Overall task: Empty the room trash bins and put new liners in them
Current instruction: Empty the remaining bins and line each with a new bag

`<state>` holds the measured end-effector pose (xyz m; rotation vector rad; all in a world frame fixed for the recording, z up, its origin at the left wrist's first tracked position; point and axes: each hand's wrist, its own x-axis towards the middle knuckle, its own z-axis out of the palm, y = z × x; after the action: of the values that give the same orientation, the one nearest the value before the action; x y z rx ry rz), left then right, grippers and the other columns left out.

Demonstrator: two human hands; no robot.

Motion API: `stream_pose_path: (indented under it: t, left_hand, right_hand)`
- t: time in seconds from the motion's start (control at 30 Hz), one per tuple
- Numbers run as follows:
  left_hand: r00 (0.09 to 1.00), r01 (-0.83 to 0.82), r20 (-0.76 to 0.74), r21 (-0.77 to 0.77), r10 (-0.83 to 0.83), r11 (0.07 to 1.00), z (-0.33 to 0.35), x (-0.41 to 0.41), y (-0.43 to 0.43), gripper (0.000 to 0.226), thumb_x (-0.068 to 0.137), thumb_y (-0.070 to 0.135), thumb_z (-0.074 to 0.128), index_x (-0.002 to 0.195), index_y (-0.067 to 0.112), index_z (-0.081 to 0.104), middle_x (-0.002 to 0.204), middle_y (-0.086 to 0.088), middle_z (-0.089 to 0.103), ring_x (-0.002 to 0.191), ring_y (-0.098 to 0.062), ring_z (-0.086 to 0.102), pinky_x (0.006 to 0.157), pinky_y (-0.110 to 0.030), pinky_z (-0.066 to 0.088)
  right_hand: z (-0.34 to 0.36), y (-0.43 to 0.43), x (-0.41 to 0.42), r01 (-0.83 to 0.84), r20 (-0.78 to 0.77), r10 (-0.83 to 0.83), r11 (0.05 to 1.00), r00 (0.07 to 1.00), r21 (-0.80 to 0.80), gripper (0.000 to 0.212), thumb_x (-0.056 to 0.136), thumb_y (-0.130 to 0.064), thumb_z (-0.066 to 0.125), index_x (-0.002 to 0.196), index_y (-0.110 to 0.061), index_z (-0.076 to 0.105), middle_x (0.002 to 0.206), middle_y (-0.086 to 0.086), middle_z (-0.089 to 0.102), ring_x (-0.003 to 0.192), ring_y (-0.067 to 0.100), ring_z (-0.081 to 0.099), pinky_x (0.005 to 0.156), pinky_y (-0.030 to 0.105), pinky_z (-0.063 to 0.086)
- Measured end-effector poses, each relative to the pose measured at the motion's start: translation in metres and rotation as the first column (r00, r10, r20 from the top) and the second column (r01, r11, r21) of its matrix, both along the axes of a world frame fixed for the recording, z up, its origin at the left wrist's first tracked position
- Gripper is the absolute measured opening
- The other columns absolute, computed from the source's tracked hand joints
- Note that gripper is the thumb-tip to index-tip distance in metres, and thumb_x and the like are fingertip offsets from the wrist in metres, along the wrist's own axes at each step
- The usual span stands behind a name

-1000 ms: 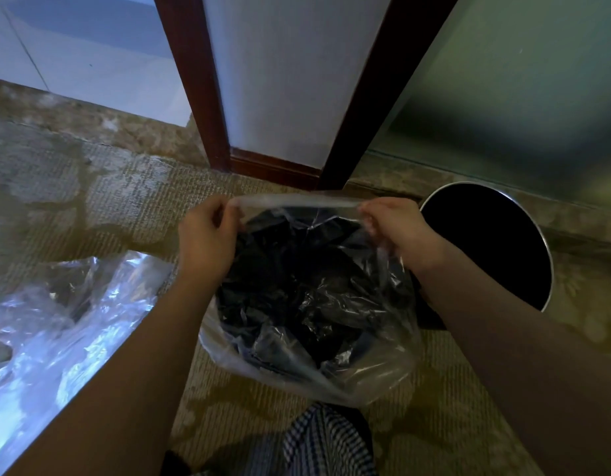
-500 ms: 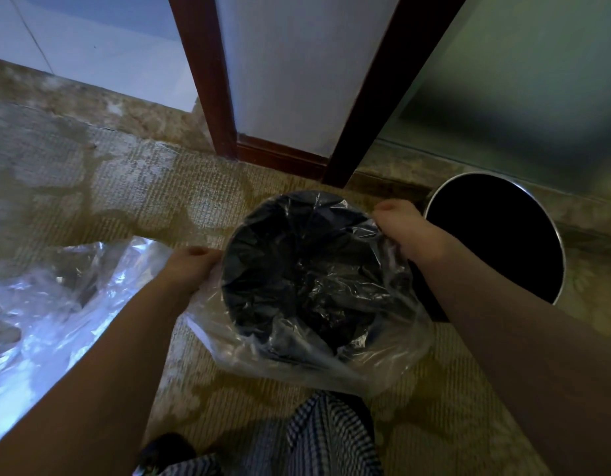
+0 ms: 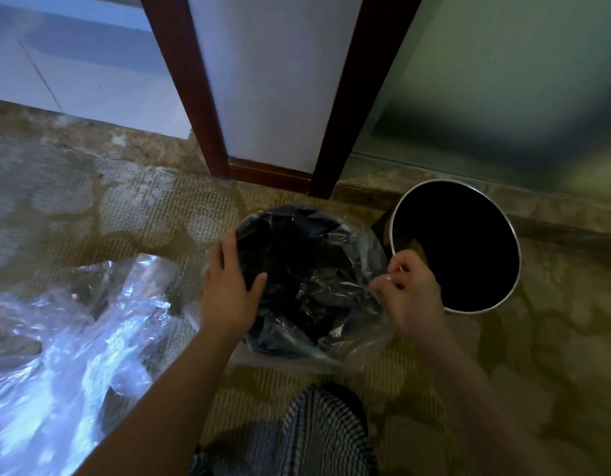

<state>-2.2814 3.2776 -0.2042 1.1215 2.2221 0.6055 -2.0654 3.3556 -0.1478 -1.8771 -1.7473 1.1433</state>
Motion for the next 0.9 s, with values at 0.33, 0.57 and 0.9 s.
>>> stream_pose_path:
  t: [0.33,0.57,0.9]
  left_hand:
    - [0.999,-0.024,0.031,0.088,0.021,0.996,-0.003,-0.002,-0.016,0.082,0.090,0.013,0.060,0.152,0.018,0.006,0.150,-0.013,0.028,0.124,-0.037,0.046,0.090,-0.043,0.043]
    - [0.886,-0.395,0.325,0.151,0.332,0.906,-0.004,-0.002,-0.025,0.052,0.101,0.024,0.039,0.148,0.014,0.022,0.145,-0.009,0.040,0.132,-0.023,0.039,0.099,-0.023,0.029]
    - [0.010,-0.615,0.755,-0.512,0.655,0.600,-0.006,0.024,-0.079,0.021,0.094,0.033,0.045,0.088,0.018,0.058,0.084,-0.003,0.061,0.076,-0.016,0.057,0.064,-0.030,0.046]
  right_hand:
    - [-0.044,-0.024,0.001,0.351,-0.031,-0.383,0.874,0.923,-0.335,0.028,0.095,-0.013,0.050,0.120,-0.017,0.064,0.111,0.004,0.066,0.101,0.019,0.061,0.087,0.034,0.051]
    - [-0.070,-0.028,0.000,0.382,-0.062,-0.519,0.700,0.853,-0.604,0.029,0.096,-0.006,0.045,0.121,-0.010,0.059,0.124,0.016,0.061,0.106,0.031,0.058,0.094,0.042,0.048]
    - [-0.061,-0.059,0.008,0.375,-0.196,-0.758,0.508,0.622,-0.776,0.019,0.093,0.003,0.047,0.087,-0.013,0.053,0.066,0.002,0.049,0.034,0.003,0.036,0.031,0.014,0.025]
